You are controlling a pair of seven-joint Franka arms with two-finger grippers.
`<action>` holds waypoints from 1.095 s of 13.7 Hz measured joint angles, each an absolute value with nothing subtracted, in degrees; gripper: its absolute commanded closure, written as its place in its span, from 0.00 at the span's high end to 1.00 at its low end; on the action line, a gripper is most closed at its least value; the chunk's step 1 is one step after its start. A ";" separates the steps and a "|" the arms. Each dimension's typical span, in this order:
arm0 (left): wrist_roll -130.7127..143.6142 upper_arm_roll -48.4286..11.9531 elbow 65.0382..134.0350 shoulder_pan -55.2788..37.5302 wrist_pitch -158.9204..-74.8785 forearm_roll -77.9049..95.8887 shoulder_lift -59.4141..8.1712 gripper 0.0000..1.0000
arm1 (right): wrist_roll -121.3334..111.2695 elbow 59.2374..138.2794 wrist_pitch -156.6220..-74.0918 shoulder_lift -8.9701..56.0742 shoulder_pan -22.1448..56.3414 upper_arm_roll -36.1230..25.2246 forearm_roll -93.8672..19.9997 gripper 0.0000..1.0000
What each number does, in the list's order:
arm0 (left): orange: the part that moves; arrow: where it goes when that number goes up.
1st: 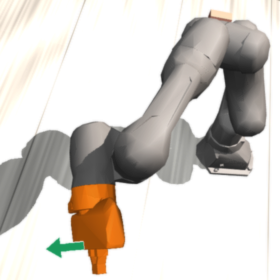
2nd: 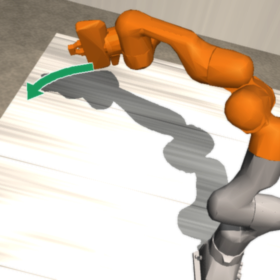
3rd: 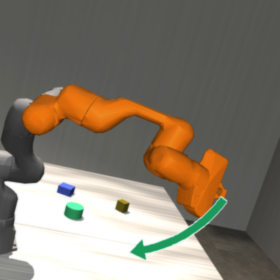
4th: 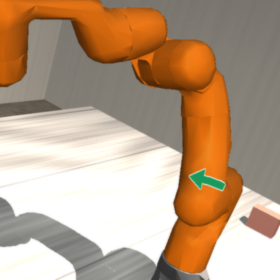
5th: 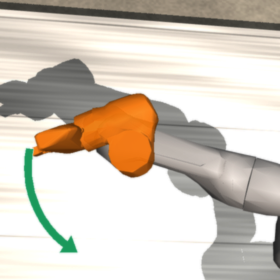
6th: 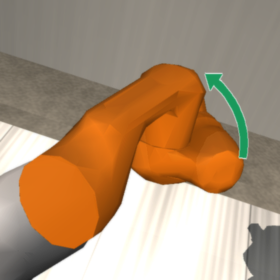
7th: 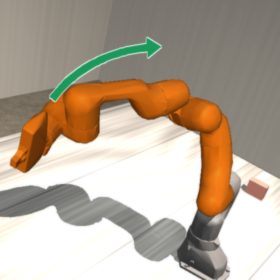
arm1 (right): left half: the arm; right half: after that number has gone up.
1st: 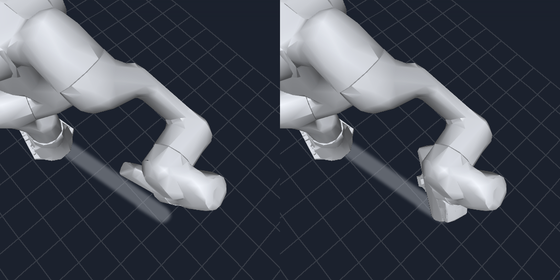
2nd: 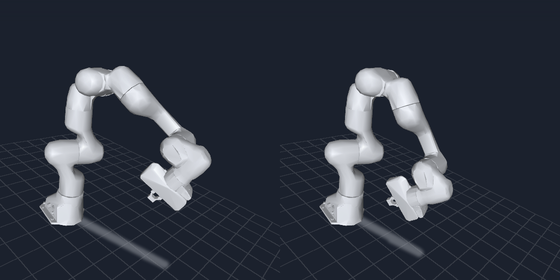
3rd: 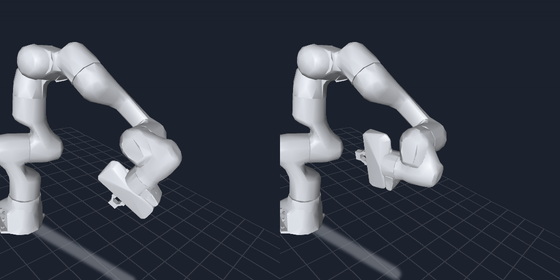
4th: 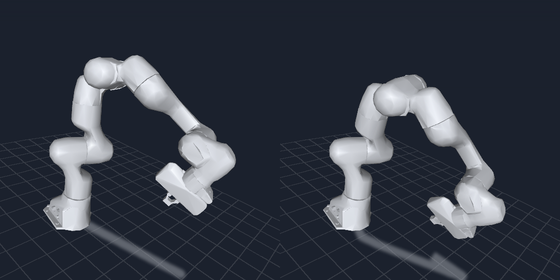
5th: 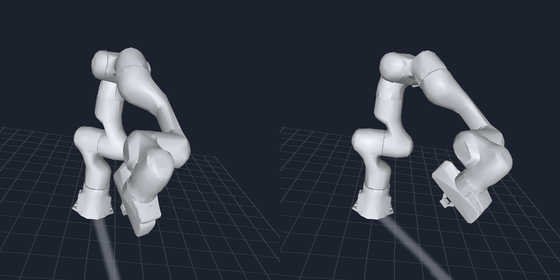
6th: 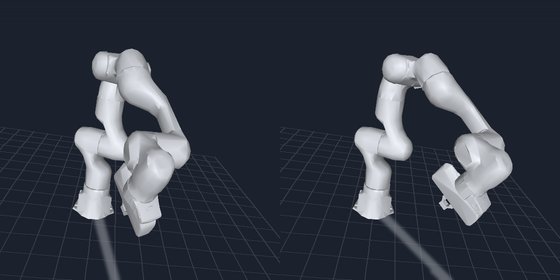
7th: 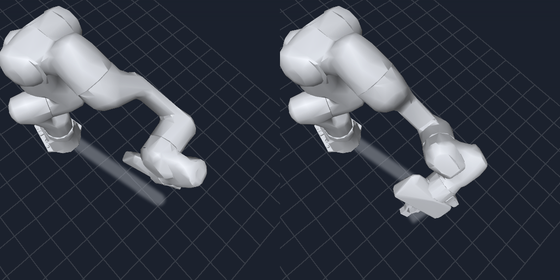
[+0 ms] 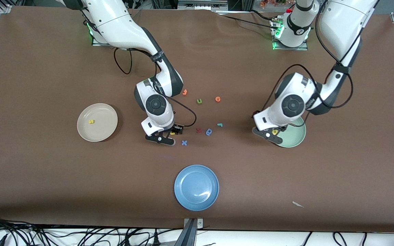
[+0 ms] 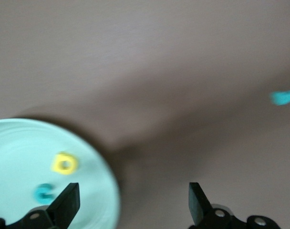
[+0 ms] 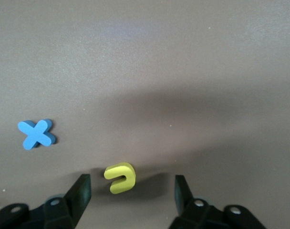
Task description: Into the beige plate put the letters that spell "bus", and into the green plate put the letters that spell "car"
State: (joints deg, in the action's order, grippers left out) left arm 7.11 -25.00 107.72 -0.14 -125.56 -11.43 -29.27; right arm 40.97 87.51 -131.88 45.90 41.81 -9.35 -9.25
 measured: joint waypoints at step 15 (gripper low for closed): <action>28.93 -26.16 98.80 -12.04 -139.37 -18.15 -43.28 0.85 | 40.97 86.98 -134.56 47.25 41.67 -9.47 -12.04 0.51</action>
State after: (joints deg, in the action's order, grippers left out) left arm 28.93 -26.16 98.80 -12.04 -139.37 -18.15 -43.28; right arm 40.97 86.98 -134.56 47.25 41.67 -9.47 -12.04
